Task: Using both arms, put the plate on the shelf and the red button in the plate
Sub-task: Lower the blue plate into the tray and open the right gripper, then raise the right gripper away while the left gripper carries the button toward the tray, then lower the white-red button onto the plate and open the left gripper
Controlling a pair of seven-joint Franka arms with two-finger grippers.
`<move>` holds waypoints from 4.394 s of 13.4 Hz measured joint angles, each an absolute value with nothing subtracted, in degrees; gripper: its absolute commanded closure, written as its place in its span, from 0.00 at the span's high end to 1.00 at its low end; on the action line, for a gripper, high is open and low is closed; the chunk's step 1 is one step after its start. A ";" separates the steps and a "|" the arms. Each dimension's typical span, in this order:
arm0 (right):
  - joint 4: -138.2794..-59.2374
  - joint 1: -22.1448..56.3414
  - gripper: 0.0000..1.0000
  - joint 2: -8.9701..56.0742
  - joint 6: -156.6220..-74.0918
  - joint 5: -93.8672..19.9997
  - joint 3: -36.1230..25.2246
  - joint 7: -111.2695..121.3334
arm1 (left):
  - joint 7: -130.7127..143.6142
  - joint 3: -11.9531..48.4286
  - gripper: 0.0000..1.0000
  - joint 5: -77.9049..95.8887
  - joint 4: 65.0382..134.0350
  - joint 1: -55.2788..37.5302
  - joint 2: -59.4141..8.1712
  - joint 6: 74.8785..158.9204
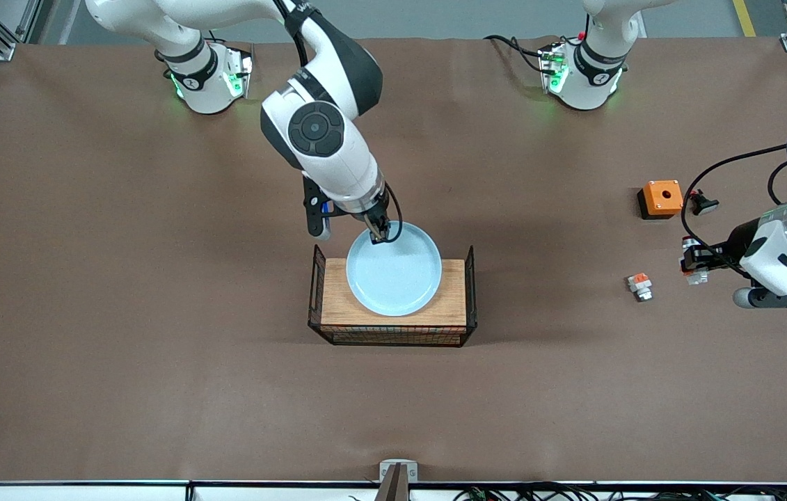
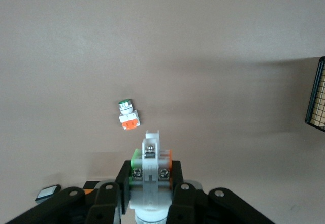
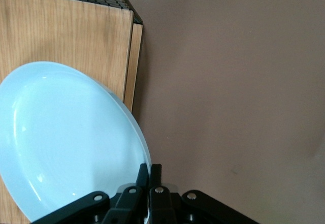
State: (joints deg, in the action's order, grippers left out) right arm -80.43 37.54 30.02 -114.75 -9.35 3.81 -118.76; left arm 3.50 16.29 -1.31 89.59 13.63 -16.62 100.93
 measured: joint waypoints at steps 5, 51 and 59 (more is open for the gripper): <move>-80.29 37.37 0.06 32.22 -116.69 -7.55 3.70 -118.75 | 6.43 17.41 0.00 -1.31 89.11 13.62 -16.61 100.94; -94.66 -2.15 1.00 -6.98 -89.69 -2.07 2.51 -12.40 | 84.11 15.92 0.32 0.06 76.70 -26.72 -36.73 125.62; -93.78 -3.69 1.00 -5.34 -89.88 -2.06 2.57 -7.35 | 85.24 10.56 1.00 -0.75 74.09 -29.41 -37.74 123.27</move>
State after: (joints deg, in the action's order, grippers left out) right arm -93.78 -3.69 -5.34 -89.88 -2.06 2.57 -7.35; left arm 85.24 10.56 -0.75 74.09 -29.41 -37.74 123.27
